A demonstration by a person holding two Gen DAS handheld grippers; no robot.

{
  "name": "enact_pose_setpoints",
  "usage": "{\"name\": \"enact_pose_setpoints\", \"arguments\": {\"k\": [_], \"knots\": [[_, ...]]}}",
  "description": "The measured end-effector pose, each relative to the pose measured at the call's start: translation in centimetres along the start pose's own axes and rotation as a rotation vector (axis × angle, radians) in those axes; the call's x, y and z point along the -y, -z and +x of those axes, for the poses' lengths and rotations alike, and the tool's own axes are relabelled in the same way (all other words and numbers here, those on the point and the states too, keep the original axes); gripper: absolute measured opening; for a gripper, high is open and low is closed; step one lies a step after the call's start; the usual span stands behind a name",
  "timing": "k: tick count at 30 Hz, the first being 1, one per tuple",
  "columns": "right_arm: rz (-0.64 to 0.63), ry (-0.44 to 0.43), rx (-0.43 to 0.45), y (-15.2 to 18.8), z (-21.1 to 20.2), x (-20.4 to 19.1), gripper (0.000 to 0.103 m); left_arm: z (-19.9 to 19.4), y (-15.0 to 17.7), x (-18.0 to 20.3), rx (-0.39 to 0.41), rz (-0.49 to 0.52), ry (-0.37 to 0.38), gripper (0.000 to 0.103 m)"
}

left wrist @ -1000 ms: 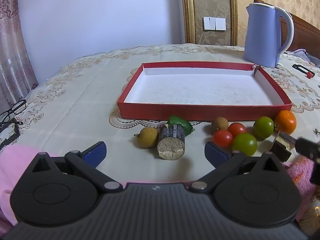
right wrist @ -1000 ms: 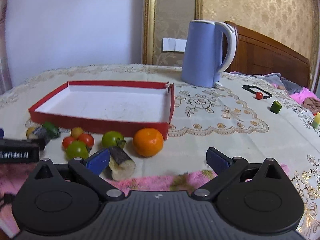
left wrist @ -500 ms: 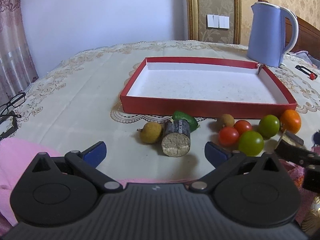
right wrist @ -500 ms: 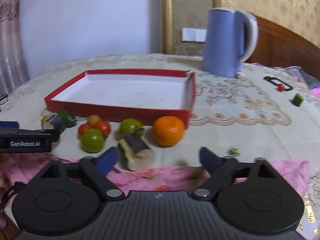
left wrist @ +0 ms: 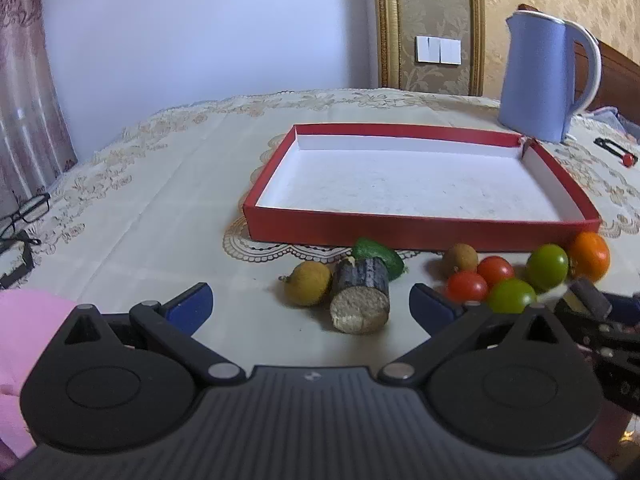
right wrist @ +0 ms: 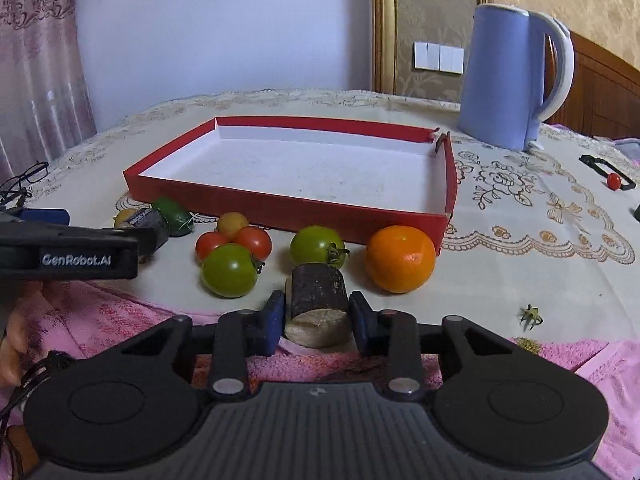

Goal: Organize fruits
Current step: 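Grasp the eggplant slice with the right gripper and lift it, then carry the eggplant slice into the red tray and open the right gripper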

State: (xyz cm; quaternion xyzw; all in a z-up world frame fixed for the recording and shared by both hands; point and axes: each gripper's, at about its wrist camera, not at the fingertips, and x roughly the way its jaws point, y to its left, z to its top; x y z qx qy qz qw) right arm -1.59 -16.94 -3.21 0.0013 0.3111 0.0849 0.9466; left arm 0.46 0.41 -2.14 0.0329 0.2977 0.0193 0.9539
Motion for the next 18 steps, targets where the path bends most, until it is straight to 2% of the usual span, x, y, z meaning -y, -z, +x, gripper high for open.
{"name": "enact_pose_setpoints", "arguments": {"k": [4,11,13,15,18], "knots": [[0.028,-0.015,0.017,-0.4,-0.7,0.8,0.034,0.6,0.0,-0.5,-0.014,-0.022,0.006,0.103],[0.003,0.054,0.161,-4.9,-1.4,2.1,0.033,1.3,0.4,-0.8,-0.038,-0.031,0.019,0.103],[-0.022,0.088,0.153,-6.6,0.3,2.5,0.033,1.1,0.3,-0.9,-0.032,-0.035,0.017,0.103],[-0.015,0.083,0.126,-7.8,2.3,3.2,0.033,1.1,0.3,-1.0,-0.03,-0.036,0.013,0.103],[-0.007,0.087,0.042,-9.1,6.0,3.9,0.033,1.1,0.5,-1.2,-0.034,-0.038,0.015,0.103]]}}
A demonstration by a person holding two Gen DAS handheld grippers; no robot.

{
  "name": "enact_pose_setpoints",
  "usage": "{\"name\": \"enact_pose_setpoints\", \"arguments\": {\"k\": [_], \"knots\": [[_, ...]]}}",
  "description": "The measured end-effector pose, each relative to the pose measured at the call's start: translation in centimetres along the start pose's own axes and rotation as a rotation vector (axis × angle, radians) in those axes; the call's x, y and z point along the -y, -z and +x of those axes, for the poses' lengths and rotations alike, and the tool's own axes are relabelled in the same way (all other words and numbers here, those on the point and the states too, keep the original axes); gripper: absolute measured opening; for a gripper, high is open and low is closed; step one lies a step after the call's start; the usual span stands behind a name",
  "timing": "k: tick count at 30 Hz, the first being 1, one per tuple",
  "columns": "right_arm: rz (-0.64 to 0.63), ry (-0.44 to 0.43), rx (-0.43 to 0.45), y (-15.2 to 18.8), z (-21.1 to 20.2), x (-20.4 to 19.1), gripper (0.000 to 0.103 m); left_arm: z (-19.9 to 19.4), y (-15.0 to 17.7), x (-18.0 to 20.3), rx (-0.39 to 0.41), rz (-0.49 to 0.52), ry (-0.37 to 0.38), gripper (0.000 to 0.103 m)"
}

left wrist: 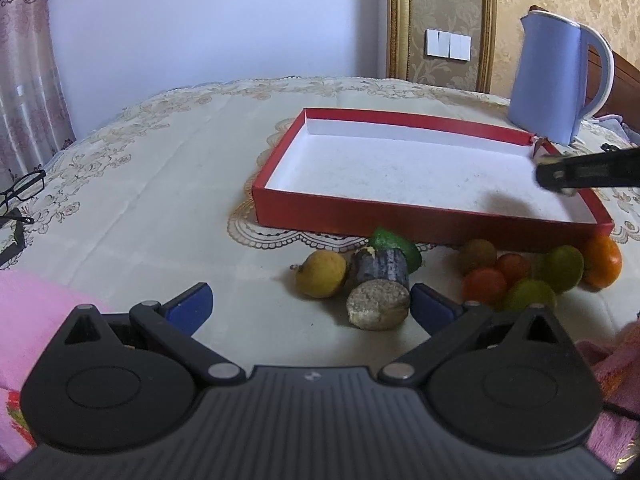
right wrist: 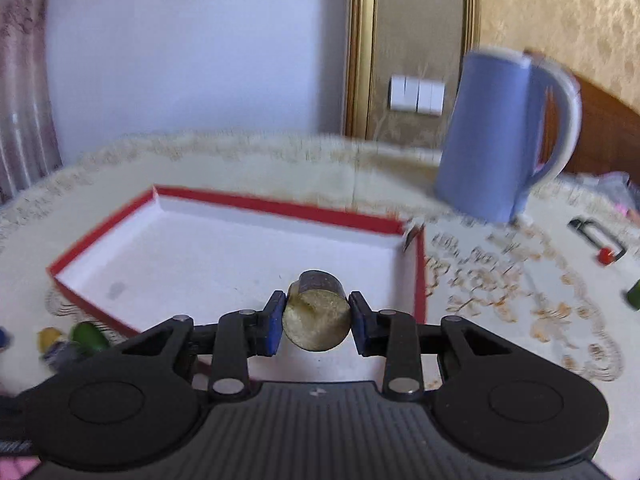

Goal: Organize fruits
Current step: 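Carry the eggplant slice into the red tray and open the right gripper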

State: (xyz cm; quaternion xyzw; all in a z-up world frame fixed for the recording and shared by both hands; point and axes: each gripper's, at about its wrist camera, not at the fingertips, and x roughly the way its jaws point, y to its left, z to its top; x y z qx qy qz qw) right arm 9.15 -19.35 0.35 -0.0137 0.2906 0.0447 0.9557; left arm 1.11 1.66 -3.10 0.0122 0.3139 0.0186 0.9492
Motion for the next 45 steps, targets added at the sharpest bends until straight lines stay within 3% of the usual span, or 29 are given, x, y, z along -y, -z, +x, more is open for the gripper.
{"name": "enact_pose_setpoints", "arguments": {"k": [4,10,11,13,15,18,24,26,29,35,41,45], "knots": [[0.043,-0.006,-0.103,-0.1,3.6,0.6,0.033,0.0,0.1,0.0,-0.003,0.002,0.003,0.103],[0.08,-0.034,-0.097,0.5,3.6,1.2,0.037,-0.5,0.4,-0.3,0.011,-0.003,0.007,0.103],[0.078,-0.034,-0.082,0.6,3.3,1.2,0.04,-0.7,0.5,-0.3,0.012,-0.001,0.008,0.103],[0.079,-0.012,-0.051,0.7,2.2,1.4,0.065,-1.1,0.6,-0.5,0.019,-0.002,0.007,0.103],[0.083,0.006,0.012,1.1,0.4,1.7,0.078,-1.6,0.7,-0.8,0.029,-0.008,0.0,0.103],[0.077,0.053,0.109,2.2,-2.8,2.3,0.078,-2.1,0.8,-1.3,0.036,-0.026,0.005,0.103],[0.115,0.164,0.156,6.0,-6.5,4.6,0.078,-3.1,1.0,-0.8,0.068,-0.015,0.037,0.103],[0.138,0.219,0.158,7.2,-6.9,5.6,0.078,-3.1,0.9,-0.3,0.069,-0.009,0.045,0.103],[0.194,0.265,0.093,8.3,-6.7,7.0,0.078,-2.9,0.6,0.3,0.055,0.004,0.089,0.103],[0.256,0.244,0.046,9.4,-6.6,8.1,0.084,-2.3,0.1,0.5,0.03,-0.001,0.178,0.103],[0.298,0.21,0.035,9.9,-6.5,8.9,0.085,-1.8,0.0,0.5,0.016,-0.022,0.18,0.101],[0.367,0.169,0.039,10.3,-6.7,9.9,0.085,-1.7,0.1,1.0,0.019,0.004,0.186,0.079]]}}
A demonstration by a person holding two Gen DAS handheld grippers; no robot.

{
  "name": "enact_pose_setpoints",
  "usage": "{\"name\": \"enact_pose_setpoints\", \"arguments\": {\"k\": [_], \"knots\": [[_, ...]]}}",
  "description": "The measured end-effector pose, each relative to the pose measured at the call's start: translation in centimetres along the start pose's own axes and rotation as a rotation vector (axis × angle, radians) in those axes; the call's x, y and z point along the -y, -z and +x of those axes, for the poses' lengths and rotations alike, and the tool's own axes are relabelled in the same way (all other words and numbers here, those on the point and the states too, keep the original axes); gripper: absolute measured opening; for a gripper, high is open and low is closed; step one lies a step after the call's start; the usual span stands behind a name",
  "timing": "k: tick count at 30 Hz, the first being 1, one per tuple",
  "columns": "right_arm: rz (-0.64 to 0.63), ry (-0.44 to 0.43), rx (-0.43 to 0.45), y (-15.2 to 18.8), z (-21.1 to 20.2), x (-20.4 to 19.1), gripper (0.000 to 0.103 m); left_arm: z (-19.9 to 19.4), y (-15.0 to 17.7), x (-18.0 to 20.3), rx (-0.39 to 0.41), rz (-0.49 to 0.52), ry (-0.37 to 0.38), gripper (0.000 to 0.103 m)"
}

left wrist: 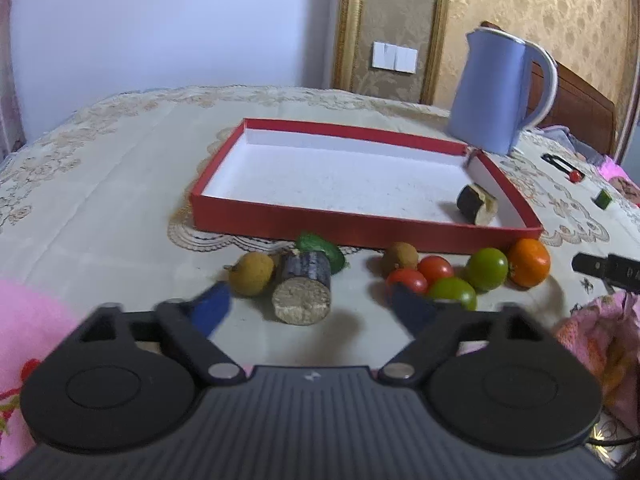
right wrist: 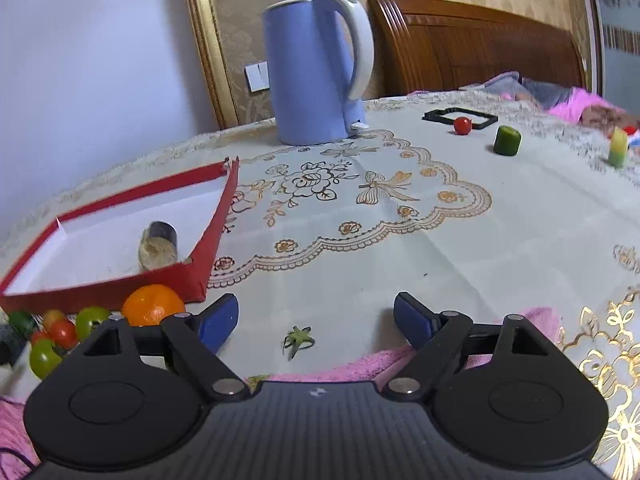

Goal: Organize fruits
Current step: 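Carry the eggplant slice into the red tray and open the right gripper, then grasp the dark cut cylinder piece with the left gripper, then carry the dark cylinder piece into the tray and open the left gripper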

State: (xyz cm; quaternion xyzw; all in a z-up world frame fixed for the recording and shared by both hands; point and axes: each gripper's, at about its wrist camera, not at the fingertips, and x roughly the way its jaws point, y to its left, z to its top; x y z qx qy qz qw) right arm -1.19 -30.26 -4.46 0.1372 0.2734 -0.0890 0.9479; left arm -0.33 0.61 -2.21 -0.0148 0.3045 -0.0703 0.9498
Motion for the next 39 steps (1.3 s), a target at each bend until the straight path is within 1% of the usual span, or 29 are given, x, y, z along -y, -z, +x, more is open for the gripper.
{"name": "enact_pose_setpoints", "arguments": {"k": [2,4,6,7,8,9,11,15,17,19,22,28,30,35,39], "knots": [[0.005,-0.005,0.005,0.0,0.0,0.1,0.085,0.4,0.1,0.2,-0.008,0.007,0.0,0.078],[0.002,-0.007,0.003,0.0,0.0,0.0,0.086,0.7,0.2,0.4,-0.023,0.015,0.006,0.065],[0.002,-0.008,0.005,0.1,-0.1,0.0,0.086,0.9,0.4,0.6,-0.029,0.023,0.008,0.061],[0.003,-0.009,0.004,0.0,0.0,0.0,0.086,0.8,0.4,0.7,-0.024,0.028,0.004,0.055],[0.003,-0.008,0.004,0.0,0.0,0.0,0.086,0.7,0.4,0.9,-0.014,0.034,-0.001,0.053],[0.002,-0.008,0.004,0.0,0.0,0.0,0.086,0.5,0.4,1.0,-0.003,0.043,-0.005,0.052],[0.0,-0.006,0.003,0.0,0.0,0.0,0.086,0.4,0.5,1.5,0.01,0.069,-0.008,0.052],[-0.01,-0.002,0.0,0.1,0.1,-0.1,0.087,1.2,0.3,1.6,-0.007,0.071,-0.006,0.051],[-0.009,-0.003,0.002,0.1,0.1,-0.1,0.087,1.6,0.3,1.2,-0.019,0.053,-0.008,0.042],[-0.01,-0.003,0.0,0.1,0.1,-0.1,0.087,1.6,0.3,0.7,-0.014,0.038,-0.006,0.029],[-0.01,-0.003,0.0,0.1,0.1,-0.1,0.087,1.5,0.2,0.0,-0.016,0.007,0.017,0.029],[-0.009,-0.002,0.0,0.1,0.1,-0.1,0.088,1.0,0.2,0.4,-0.009,0.03,0.017,0.029],[-0.01,-0.001,-0.001,0.1,0.1,-0.1,0.088,0.4,0.0,0.4,0.007,0.034,0.017,0.029],[-0.008,-0.003,0.0,0.1,0.1,-0.1,0.088,-0.4,-2.0,0.5,0.058,0.044,0.015,0.029],[-0.004,-0.005,0.003,0.2,0.0,-0.2,0.088,0.6,-4.5,0.7,0.088,0.054,-0.003,0.029]]}}
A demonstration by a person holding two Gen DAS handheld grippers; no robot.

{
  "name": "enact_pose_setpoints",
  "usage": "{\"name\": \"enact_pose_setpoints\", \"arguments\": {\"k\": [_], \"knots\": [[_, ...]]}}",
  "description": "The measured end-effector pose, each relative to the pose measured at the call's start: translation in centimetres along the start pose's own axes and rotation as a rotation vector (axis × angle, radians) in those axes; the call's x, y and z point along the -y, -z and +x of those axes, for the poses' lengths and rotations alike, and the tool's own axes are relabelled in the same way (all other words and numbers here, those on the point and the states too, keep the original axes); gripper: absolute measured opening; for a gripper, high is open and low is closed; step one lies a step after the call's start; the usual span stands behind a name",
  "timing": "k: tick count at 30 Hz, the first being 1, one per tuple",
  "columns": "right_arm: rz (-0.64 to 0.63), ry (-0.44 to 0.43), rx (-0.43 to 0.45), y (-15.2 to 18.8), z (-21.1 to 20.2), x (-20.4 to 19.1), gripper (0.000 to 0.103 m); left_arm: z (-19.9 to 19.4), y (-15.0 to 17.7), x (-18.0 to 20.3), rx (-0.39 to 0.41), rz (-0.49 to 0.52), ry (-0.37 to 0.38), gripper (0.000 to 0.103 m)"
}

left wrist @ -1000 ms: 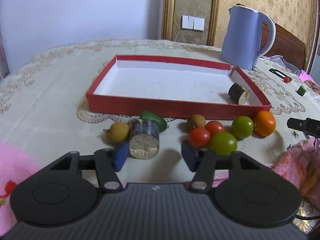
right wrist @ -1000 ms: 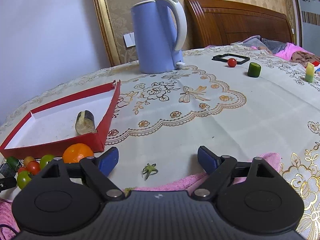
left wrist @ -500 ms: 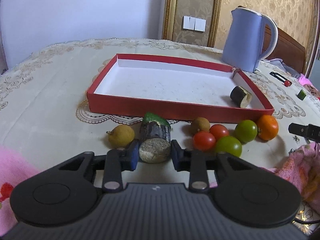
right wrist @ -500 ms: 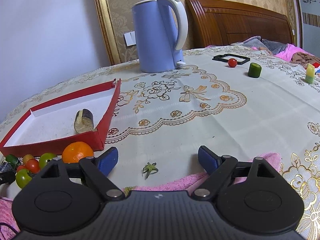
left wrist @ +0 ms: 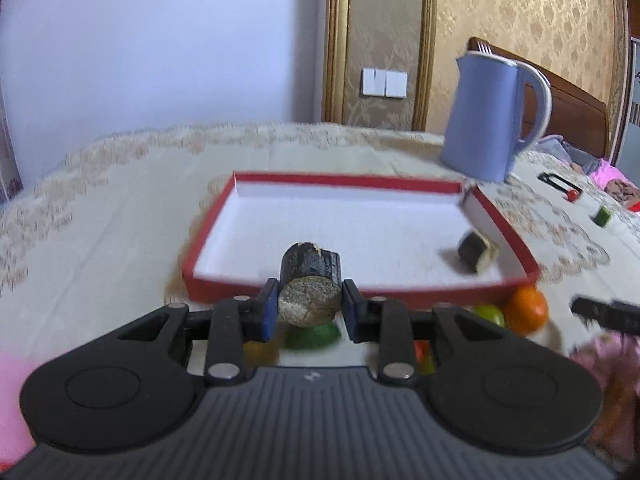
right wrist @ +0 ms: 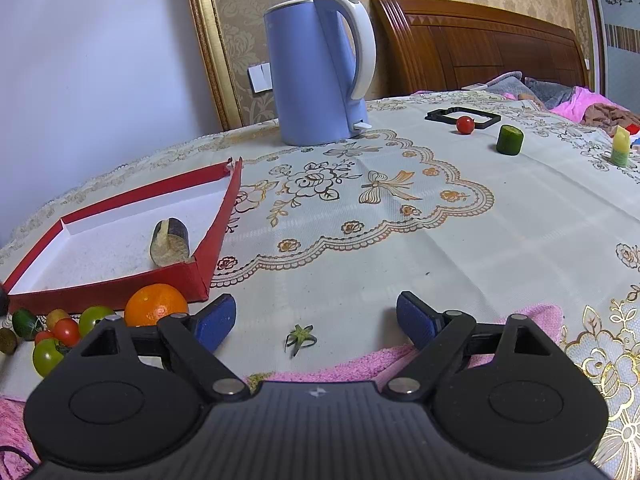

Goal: Organize fruits
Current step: 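Carry the dark cylinder piece into the tray and open the left gripper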

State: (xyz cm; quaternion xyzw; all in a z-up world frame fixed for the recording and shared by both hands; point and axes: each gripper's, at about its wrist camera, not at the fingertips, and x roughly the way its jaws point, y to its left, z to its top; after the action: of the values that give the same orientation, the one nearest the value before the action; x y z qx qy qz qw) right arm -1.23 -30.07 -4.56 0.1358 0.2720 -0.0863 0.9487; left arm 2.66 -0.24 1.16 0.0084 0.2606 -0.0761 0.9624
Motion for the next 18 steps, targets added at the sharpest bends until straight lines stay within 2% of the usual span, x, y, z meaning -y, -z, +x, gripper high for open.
{"name": "enact_pose_setpoints", "arguments": {"k": [7,18], "knots": [[-0.001,0.0,-0.002,0.0,0.0,0.1,0.088,5.1,-2.7,-0.6,-0.037,-0.008,-0.049,0.029],[-0.012,0.003,-0.008,0.0,0.1,-0.1,0.089,9.8,-1.8,-1.8,-0.121,-0.028,-0.056,0.029]]}}
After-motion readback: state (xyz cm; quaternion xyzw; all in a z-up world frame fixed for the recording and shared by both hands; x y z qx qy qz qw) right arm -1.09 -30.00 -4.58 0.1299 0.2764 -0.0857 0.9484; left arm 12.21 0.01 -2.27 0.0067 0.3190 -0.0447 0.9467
